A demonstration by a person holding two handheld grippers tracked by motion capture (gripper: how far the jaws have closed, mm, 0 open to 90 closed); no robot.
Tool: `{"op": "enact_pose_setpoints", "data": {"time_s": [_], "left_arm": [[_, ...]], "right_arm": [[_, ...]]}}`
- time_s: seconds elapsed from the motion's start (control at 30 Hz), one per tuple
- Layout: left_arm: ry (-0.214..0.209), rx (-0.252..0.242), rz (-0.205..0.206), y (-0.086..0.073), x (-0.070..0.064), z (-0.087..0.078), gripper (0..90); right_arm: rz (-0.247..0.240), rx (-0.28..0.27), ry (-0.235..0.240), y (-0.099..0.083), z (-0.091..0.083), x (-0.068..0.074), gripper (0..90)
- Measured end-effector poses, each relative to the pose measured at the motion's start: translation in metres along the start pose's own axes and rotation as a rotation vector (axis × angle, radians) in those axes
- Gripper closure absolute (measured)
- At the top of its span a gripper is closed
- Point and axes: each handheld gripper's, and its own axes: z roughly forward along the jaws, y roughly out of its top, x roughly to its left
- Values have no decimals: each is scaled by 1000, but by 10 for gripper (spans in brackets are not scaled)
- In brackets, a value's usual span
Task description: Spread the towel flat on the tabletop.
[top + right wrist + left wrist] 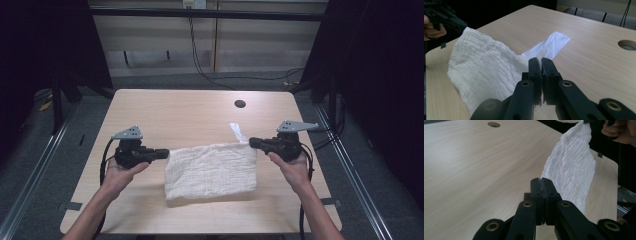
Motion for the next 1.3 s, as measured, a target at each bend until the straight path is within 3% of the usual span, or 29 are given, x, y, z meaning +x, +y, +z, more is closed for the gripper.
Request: {"op": "enact_pose_setpoints", "data": {"time_s": [0.2,0.4,0.53,0.73,0.87,0.9,1.0,1.07,1.1,1.17,1.27,1.3], "left_arm": [[24,-15,3,16,9,0,891],[57,-23,23,46,20,-1,891],[61,-50,8,59,24,2,892],[73,-57,22,88,34,5,892],[87,-57,26,103,40,7,892],[97,-61,32,112,43,10,892],[118,-61,45,122,43,13,892],[164,-49,70,137,43,15,892],[168,-47,83,142,42,15,892],[164,-91,80,149,39,11,892],[169,-87,102,151,35,10,892],[153,-80,124,147,30,11,892]], "right_arm": [[-10,-15,3,16,-2,-3,868],[-22,-21,-3,39,2,-9,868],[-16,-37,0,50,2,-14,868],[-23,-16,-34,75,5,-29,868],[-11,-28,-49,85,5,-38,869],[5,-43,-55,93,4,-45,869],[26,-61,-66,99,2,-53,869],[34,-72,-86,112,-2,-61,870],[34,-79,-94,116,-3,-63,871],[38,-99,-109,124,-7,-67,871],[39,-122,-112,127,-13,-70,871],[39,-116,-115,125,-14,-70,871]]}}
